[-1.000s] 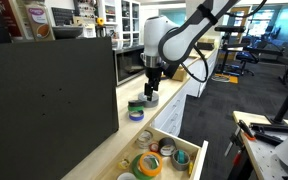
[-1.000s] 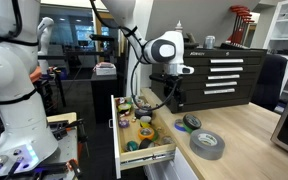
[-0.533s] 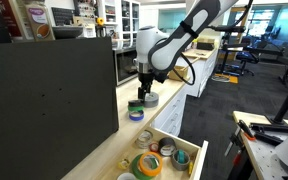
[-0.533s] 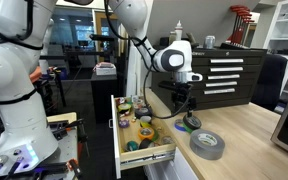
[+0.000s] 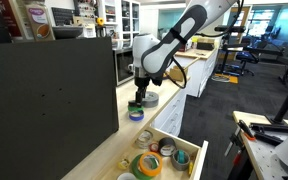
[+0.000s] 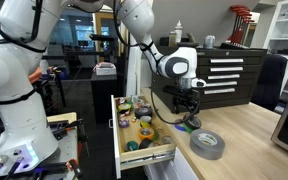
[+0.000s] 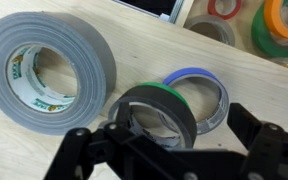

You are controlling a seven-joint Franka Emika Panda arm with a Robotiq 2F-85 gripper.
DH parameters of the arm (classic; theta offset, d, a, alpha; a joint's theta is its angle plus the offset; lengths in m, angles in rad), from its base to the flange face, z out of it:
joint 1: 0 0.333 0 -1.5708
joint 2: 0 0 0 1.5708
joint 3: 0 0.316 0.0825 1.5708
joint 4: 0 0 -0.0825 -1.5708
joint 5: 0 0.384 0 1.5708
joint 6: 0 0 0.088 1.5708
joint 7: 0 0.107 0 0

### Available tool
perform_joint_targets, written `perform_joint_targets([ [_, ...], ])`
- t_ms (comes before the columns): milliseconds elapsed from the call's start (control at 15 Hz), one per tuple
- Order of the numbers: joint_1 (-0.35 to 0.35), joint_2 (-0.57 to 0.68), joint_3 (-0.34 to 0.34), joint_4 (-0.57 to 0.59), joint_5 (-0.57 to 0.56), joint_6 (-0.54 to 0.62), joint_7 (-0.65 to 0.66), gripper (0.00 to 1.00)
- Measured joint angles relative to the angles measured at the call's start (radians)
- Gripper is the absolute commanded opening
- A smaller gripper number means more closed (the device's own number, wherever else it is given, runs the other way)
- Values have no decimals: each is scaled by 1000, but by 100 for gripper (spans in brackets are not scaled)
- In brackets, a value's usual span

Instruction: Place the black masking tape in the open drawer

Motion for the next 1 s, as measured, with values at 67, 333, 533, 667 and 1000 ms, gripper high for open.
perform_joint_targets([
  [67,-10,10,13,9,16,0,-32,100],
  [333,-49,39,57,32,52,0,-162,75],
  [533,-73,46,81,37,67,1,-231,60],
  [667,-86,46,97,37,85,1,-266,46],
  [1000,-122,46,124,39,128,1,-337,14],
])
